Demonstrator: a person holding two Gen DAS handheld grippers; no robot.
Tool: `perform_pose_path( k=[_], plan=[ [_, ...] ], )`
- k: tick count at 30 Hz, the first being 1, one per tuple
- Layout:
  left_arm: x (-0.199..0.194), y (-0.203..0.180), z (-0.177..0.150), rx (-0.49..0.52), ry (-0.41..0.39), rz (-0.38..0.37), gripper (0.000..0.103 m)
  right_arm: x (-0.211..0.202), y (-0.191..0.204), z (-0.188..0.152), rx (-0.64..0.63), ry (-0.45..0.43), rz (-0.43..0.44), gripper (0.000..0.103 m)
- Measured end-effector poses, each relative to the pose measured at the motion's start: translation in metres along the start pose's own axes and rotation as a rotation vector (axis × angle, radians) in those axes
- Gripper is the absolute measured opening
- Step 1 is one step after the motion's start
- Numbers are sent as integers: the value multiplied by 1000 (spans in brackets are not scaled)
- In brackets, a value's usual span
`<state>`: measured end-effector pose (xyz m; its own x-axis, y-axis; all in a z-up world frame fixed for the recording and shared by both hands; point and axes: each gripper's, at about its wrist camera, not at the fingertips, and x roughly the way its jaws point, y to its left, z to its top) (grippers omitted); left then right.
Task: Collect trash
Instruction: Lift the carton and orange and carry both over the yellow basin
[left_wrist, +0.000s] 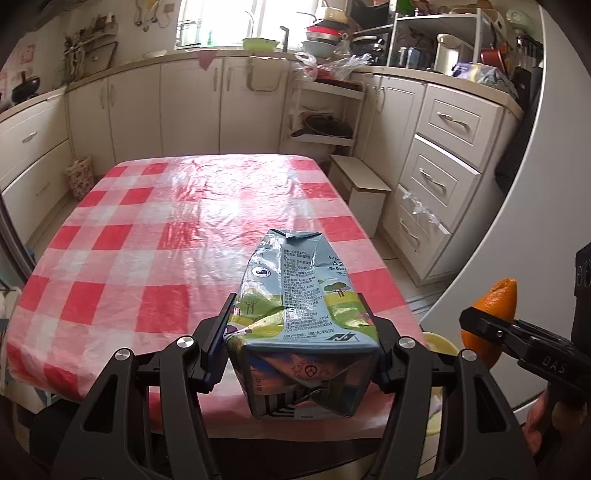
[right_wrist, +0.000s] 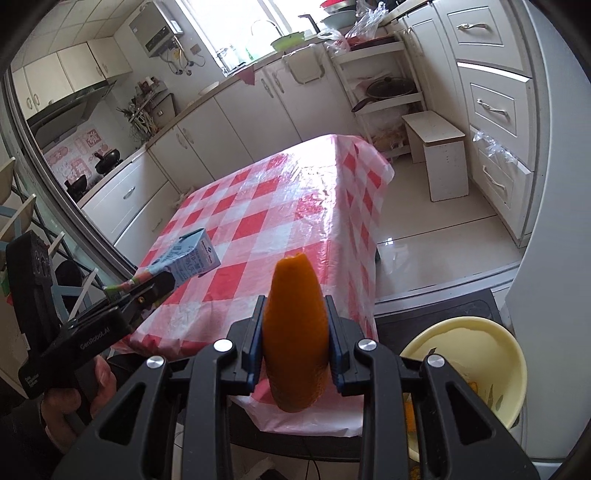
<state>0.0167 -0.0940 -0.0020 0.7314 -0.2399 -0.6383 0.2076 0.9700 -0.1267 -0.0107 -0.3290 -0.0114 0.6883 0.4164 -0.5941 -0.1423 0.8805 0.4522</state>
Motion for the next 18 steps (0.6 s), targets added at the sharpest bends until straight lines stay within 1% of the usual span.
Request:
perform_pose_path(
  k=[6,18],
  plan=[
    [-7,-27,0,34,-4,-43,57,-16,-7,1,15,-38,-30,30],
    [-14,-79,-4,90,5,-143,57,-49,-35,-2,106,-98,-101,31]
  ],
)
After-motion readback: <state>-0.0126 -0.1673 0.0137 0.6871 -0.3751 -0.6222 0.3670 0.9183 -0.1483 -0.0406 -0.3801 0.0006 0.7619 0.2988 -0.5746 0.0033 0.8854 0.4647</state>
